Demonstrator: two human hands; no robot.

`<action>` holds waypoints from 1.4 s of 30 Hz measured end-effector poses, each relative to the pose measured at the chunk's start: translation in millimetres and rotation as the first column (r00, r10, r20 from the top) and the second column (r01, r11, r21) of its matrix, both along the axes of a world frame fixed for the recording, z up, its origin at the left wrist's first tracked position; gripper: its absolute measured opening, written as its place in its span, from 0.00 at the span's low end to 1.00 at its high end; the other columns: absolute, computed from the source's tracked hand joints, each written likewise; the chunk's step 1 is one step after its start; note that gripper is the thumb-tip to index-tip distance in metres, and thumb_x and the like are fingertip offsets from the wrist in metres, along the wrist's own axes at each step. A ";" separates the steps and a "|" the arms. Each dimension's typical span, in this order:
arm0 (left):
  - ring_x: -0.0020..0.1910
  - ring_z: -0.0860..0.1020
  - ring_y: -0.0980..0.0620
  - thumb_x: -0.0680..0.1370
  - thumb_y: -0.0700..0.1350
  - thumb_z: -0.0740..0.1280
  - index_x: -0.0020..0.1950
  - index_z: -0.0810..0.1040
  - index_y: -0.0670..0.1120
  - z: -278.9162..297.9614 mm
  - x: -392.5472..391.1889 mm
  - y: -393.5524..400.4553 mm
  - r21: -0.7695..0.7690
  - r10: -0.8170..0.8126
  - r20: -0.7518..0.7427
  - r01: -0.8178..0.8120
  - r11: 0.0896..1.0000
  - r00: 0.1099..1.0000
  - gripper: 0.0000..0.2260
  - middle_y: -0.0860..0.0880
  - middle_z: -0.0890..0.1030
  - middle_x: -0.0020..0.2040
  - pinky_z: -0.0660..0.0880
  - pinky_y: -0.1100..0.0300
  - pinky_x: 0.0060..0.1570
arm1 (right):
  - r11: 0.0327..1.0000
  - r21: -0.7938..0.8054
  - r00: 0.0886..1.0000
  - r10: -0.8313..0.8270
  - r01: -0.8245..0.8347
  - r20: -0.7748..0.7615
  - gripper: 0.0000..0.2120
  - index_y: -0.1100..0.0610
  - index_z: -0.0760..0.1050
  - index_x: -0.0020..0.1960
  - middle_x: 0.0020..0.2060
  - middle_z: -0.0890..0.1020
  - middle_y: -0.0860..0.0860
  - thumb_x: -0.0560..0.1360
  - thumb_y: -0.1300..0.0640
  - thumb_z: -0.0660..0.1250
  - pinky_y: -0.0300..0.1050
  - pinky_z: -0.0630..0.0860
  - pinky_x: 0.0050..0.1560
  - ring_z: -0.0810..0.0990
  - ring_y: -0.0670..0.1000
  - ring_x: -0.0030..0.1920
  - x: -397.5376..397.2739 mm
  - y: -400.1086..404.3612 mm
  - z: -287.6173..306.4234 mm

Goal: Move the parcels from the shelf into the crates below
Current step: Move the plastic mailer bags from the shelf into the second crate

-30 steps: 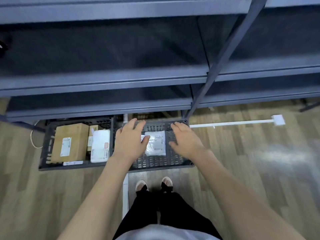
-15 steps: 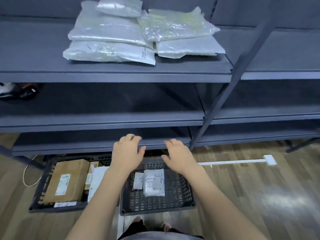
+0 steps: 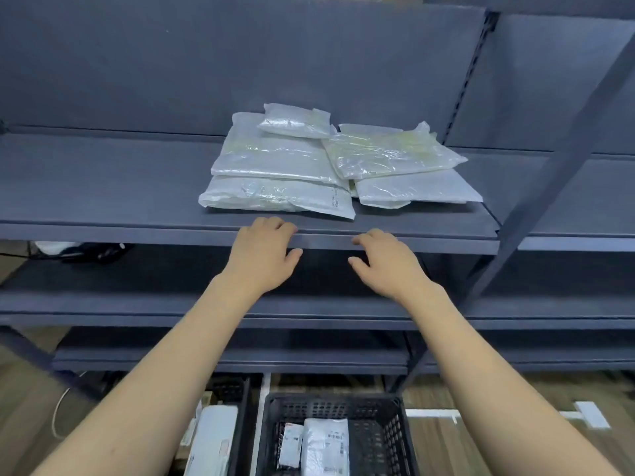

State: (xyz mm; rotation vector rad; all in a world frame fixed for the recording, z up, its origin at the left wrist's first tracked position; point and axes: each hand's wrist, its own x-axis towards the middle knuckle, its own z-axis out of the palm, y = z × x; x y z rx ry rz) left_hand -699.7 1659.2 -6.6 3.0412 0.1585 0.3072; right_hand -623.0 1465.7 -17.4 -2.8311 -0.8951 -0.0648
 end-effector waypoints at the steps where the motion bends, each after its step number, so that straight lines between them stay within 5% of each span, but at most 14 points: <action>1: 0.65 0.68 0.45 0.79 0.53 0.59 0.70 0.68 0.47 8.5 8.8 1.7 0.023 -0.003 -0.002 0.003 1.000 1.000 0.20 0.47 0.72 0.66 0.67 0.51 0.60 | 1.000 0.006 1.000 0.005 -0.005 0.018 0.21 0.56 0.67 0.70 0.64 0.72 0.54 0.79 0.50 0.58 0.50 0.69 0.62 0.70 0.56 0.64 9.0 1.1 9.1; 9: 0.63 0.69 0.43 0.78 0.53 0.60 0.69 0.67 0.44 64.4 103.4 -2.4 0.243 -0.023 -0.120 0.052 0.969 0.993 0.22 0.44 0.71 0.64 0.68 0.50 0.57 | 0.993 -0.077 0.991 -0.086 0.094 0.102 0.24 0.58 0.65 0.71 0.66 0.70 0.57 0.77 0.53 0.61 0.52 0.70 0.61 0.68 0.58 0.66 103.1 -22.9 66.1; 15: 0.67 0.66 0.42 0.77 0.55 0.63 0.70 0.63 0.43 76.5 171.1 -22.7 0.270 -0.016 -0.165 0.061 0.961 0.986 0.27 0.42 0.67 0.68 0.66 0.49 0.60 | 0.951 -0.250 0.976 -0.142 0.180 0.162 0.23 0.60 0.65 0.69 0.65 0.69 0.57 0.76 0.56 0.61 0.52 0.68 0.60 0.66 0.58 0.66 171.2 -59.8 69.8; 19: 0.73 0.58 0.41 0.76 0.56 0.64 0.77 0.47 0.43 70.0 208.0 -41.8 0.294 -0.040 -0.231 0.109 0.950 0.972 0.38 0.42 0.56 0.76 0.61 0.48 0.68 | 0.912 -0.369 0.960 -0.082 0.180 0.266 0.26 0.59 0.61 0.71 0.69 0.64 0.56 0.75 0.58 0.62 0.53 0.62 0.67 0.63 0.58 0.69 213.0 -68.8 61.7; 23: 0.75 0.51 0.39 0.75 0.51 0.65 0.77 0.37 0.43 56.6 227.5 -52.4 0.278 0.000 -0.275 0.079 0.957 0.961 0.43 0.39 0.45 0.77 0.56 0.48 0.72 | 0.892 -0.410 0.954 -0.070 0.190 0.290 0.35 0.58 0.47 0.77 0.77 0.50 0.56 0.76 0.59 0.62 0.57 0.49 0.75 0.49 0.57 0.76 239.7 -65.0 56.5; 25: 0.74 0.54 0.39 0.76 0.48 0.63 0.77 0.39 0.41 44.7 233.8 -52.4 0.275 0.025 -0.277 0.054 0.960 0.960 0.39 0.38 0.49 0.77 0.57 0.49 0.71 | 0.892 -0.414 0.961 -0.072 0.183 0.268 0.37 0.57 0.43 0.78 0.77 0.48 0.55 0.77 0.59 0.62 0.57 0.47 0.75 0.47 0.56 0.77 250.1 -63.2 53.1; 28: 0.69 0.63 0.41 0.77 0.44 0.60 0.76 0.48 0.40 25.8 237.1 -48.4 0.303 0.036 -0.227 0.036 0.952 0.973 0.31 0.40 0.61 0.72 0.61 0.50 0.67 | 0.902 -0.412 0.970 -0.034 0.133 0.239 0.38 0.57 0.44 0.77 0.74 0.58 0.55 0.75 0.62 0.63 0.56 0.50 0.75 0.55 0.56 0.74 260.7 -59.5 47.1; 33: 0.63 0.70 0.43 0.77 0.37 0.59 0.69 0.63 0.41 20.4 235.9 -52.2 0.300 0.016 -0.086 0.011 0.954 0.996 0.20 0.43 0.71 0.65 0.68 0.53 0.56 | 0.934 -0.339 0.970 -0.032 0.116 0.243 0.25 0.59 0.62 0.70 0.63 0.71 0.56 0.74 0.66 0.59 0.52 0.63 0.64 0.69 0.58 0.64 257.9 -62.2 39.4; 37: 0.57 0.73 0.43 0.76 0.34 0.59 0.64 0.67 0.41 36.4 225.0 -55.5 0.204 0.010 0.047 -0.019 0.979 0.999 0.16 0.43 0.74 0.59 0.67 0.54 0.42 | 0.972 -0.203 0.977 -0.075 0.116 0.200 0.21 0.59 0.64 0.69 0.64 0.71 0.57 0.76 0.65 0.56 0.49 0.69 0.56 0.70 0.59 0.63 243.5 -67.9 36.2; 42: 0.59 0.71 0.44 0.77 0.35 0.58 0.69 0.67 0.43 25.9 175.4 -66.0 -0.005 0.009 0.151 -0.008 1.000 0.989 0.20 0.44 0.73 0.62 0.69 0.53 0.46 | 0.994 0.036 0.979 -0.111 0.106 0.169 0.18 0.61 0.69 0.64 0.61 0.73 0.57 0.74 0.63 0.60 0.51 0.73 0.55 0.70 0.58 0.61 199.3 -80.5 34.6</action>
